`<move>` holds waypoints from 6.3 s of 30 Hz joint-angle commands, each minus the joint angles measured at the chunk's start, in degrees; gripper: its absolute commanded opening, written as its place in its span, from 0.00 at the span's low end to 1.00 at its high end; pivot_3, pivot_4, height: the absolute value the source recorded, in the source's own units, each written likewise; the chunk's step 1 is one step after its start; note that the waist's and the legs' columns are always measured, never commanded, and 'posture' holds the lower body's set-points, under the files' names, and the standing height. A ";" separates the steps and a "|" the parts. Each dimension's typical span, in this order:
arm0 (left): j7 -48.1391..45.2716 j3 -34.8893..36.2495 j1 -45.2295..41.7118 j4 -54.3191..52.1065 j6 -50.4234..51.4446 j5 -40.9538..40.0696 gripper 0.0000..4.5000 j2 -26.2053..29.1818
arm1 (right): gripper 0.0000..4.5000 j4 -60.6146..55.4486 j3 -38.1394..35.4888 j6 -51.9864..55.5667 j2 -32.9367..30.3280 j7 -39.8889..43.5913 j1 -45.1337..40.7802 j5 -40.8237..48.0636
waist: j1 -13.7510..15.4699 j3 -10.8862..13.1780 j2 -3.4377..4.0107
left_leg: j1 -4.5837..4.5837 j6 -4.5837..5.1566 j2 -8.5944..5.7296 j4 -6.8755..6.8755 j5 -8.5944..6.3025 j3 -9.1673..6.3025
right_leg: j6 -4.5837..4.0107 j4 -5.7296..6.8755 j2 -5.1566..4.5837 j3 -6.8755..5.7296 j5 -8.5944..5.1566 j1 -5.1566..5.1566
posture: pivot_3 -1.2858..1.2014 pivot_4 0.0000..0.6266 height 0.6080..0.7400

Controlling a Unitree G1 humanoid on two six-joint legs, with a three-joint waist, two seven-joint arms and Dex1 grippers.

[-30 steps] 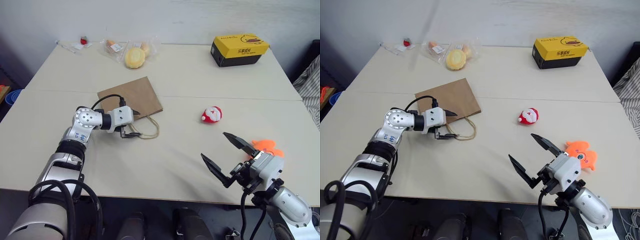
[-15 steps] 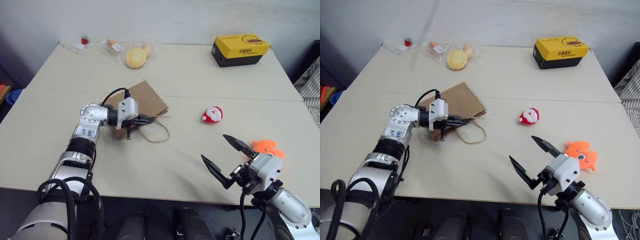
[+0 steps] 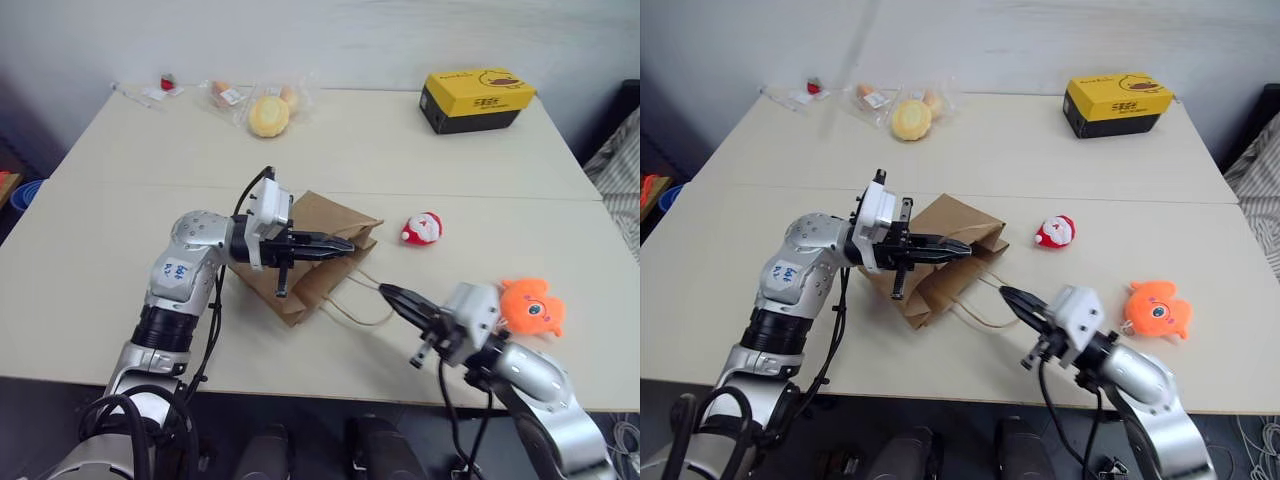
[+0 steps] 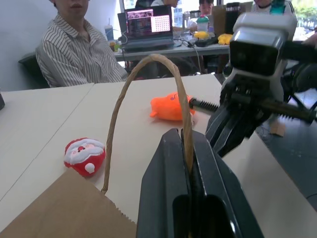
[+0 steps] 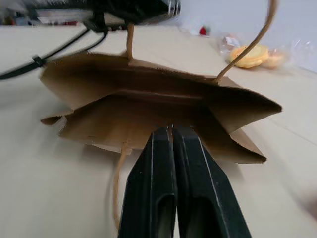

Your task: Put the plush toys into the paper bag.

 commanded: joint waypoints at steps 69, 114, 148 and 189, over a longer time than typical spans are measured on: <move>5.22 2.97 0.01 -1.93 11.18 -11.25 0.00 -3.41 | 0.99 -6.43 -48.22 -8.45 4.33 6.72 33.28 17.46 | 1.58 -0.03 0.09 | -0.75 -0.09 -0.01 0.06 0.02 -0.05 | -0.01 0.10 0.02 -0.01 0.00 -0.67 | 0.52 0.24 1.00; 3.33 4.49 -0.91 -5.06 14.61 -12.42 0.00 0.09 | 0.01 21.24 -23.31 -29.22 -25.27 20.69 6.41 -3.30 | -0.01 0.04 0.25 | 0.20 -0.13 0.10 -0.17 0.05 0.10 | -0.04 -0.29 0.15 0.09 -0.02 0.23 | 0.52 0.24 1.00; 3.13 3.02 -3.91 -5.16 17.78 -14.20 0.00 -4.30 | 0.01 28.55 16.39 -3.80 2.78 18.46 -36.21 -20.03 | 0.02 0.09 0.16 | -0.16 -0.21 0.12 -0.01 0.04 -0.13 | -0.02 -0.33 0.07 -0.10 -0.01 -0.09 | 0.52 0.24 1.00; -1.91 4.76 -3.50 -1.83 6.11 -7.94 0.00 4.67 | 1.00 19.41 -21.64 -12.43 -13.82 9.65 -1.14 -8.46 | -1.40 0.10 0.19 | -0.60 -0.13 0.10 0.56 0.00 0.16 | -0.02 0.39 0.16 0.18 -0.01 -0.69 | 0.52 0.24 1.00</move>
